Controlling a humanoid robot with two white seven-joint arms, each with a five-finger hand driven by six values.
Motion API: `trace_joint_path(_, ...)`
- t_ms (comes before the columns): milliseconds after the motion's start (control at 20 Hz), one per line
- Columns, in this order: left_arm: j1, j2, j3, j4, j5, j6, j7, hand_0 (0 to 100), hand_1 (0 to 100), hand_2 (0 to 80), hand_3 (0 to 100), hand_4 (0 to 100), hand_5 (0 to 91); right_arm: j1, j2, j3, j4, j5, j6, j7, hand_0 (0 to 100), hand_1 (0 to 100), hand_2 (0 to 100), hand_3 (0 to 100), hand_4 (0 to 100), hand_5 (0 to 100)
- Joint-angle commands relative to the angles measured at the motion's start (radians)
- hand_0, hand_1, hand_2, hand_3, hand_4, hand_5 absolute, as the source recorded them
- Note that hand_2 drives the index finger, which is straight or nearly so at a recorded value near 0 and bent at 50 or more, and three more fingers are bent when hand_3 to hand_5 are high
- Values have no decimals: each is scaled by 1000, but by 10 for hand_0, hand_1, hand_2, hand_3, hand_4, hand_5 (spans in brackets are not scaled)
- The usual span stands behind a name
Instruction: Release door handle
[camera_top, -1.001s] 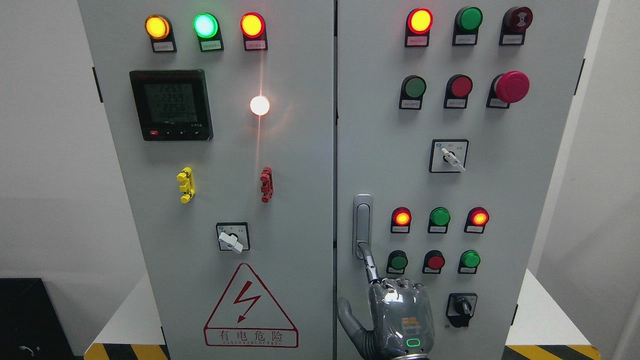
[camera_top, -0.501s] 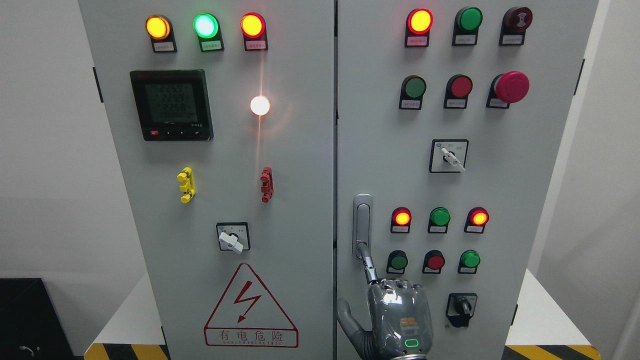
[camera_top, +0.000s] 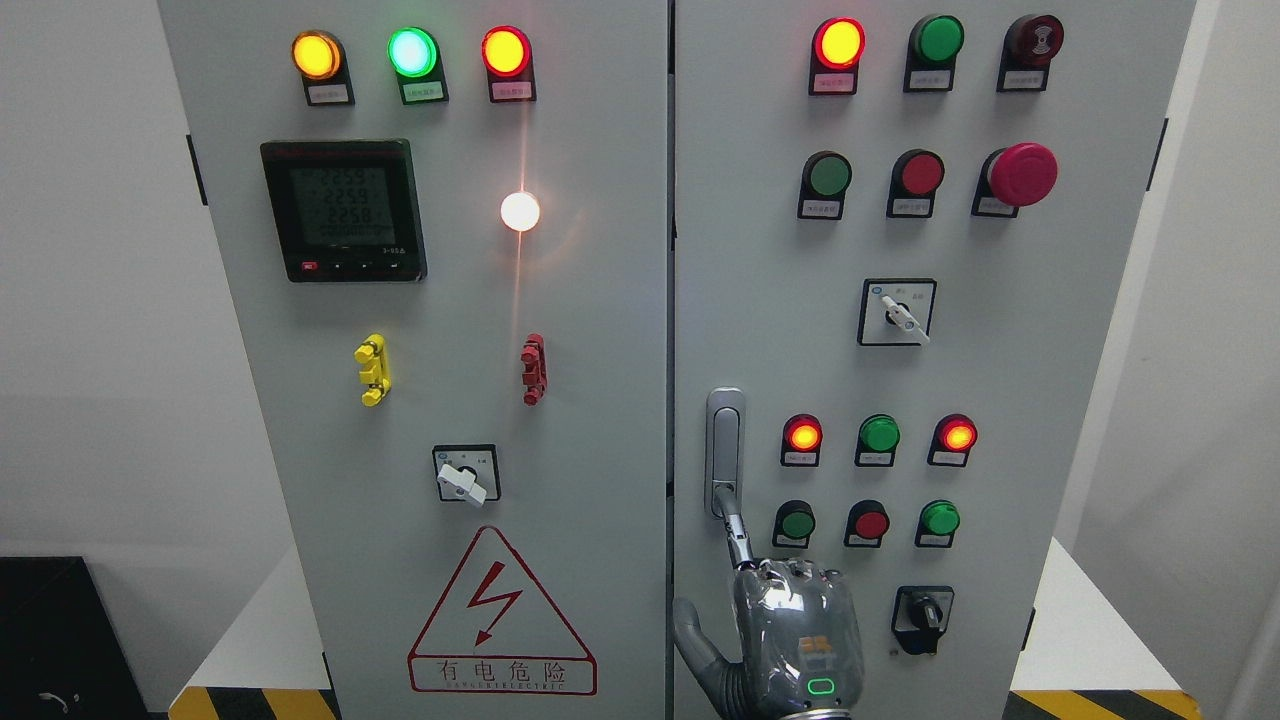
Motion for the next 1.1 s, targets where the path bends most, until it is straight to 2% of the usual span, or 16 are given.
trace_joint_path(0,0,0,0,0,0,0,-1,120,556,0,0,0,0,4,1,2,5,-1,1,1,446,356,32,1000,1000,1000)
trace_joint_path(1052,0,0,0,0,0,0,-1,120,556,0,0,0,0,7,-1,0,11,-1,3,1,449,357,63,1000,1000,1000)
